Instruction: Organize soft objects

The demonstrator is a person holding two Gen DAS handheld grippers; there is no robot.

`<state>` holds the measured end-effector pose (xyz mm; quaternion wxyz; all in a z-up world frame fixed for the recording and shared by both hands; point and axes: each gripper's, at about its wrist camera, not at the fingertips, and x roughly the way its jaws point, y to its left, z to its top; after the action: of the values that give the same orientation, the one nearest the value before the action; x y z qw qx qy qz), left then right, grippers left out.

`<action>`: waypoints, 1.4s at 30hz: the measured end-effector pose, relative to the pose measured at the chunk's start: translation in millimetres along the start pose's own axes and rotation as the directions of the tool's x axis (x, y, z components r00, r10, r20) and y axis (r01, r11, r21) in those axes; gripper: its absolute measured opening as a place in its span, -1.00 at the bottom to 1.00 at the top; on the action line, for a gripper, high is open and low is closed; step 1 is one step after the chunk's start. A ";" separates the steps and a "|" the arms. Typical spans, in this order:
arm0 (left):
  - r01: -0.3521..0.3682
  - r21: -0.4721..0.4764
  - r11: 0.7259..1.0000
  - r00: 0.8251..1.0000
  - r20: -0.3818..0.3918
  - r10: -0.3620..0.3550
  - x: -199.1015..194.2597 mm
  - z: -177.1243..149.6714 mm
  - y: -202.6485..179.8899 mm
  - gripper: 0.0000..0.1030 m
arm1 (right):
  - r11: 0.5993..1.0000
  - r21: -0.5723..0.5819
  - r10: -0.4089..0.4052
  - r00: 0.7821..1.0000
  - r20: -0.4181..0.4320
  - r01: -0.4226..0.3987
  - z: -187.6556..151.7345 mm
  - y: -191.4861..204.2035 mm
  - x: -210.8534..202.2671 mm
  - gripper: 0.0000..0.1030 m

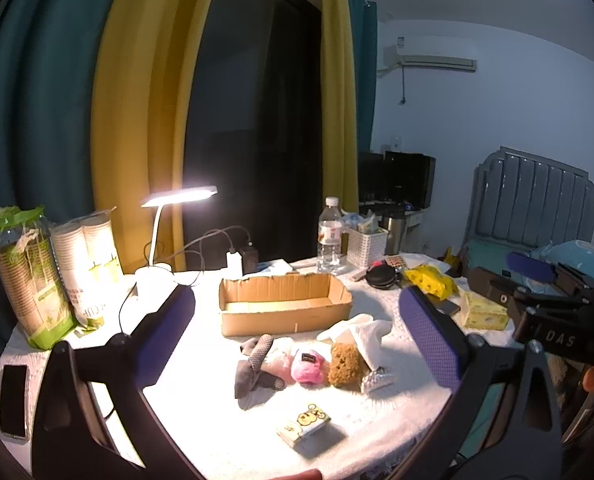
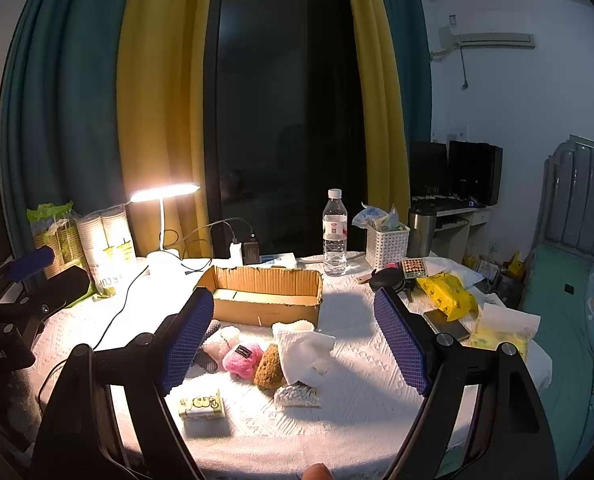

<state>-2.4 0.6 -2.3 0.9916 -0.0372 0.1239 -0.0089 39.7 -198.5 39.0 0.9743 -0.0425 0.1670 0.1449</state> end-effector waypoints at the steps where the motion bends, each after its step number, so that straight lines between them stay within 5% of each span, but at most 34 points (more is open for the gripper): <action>1: -0.002 0.001 1.000 1.000 0.001 0.002 0.2 -0.1 -0.3 0.99 | 1.000 0.000 0.000 1.000 0.001 0.000 -0.8 0.3 -1.0 0.65; 42: 0.006 -0.013 1.000 1.000 -0.001 -0.006 -3.0 0.4 -2.7 0.99 | 1.000 0.001 0.000 1.000 -0.003 0.000 -0.4 0.5 -0.7 0.65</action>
<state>-5.2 -2.0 -1.0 0.9912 -0.0440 0.1246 -0.0110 38.7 -198.3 38.8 0.9741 -0.0424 0.1686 0.1447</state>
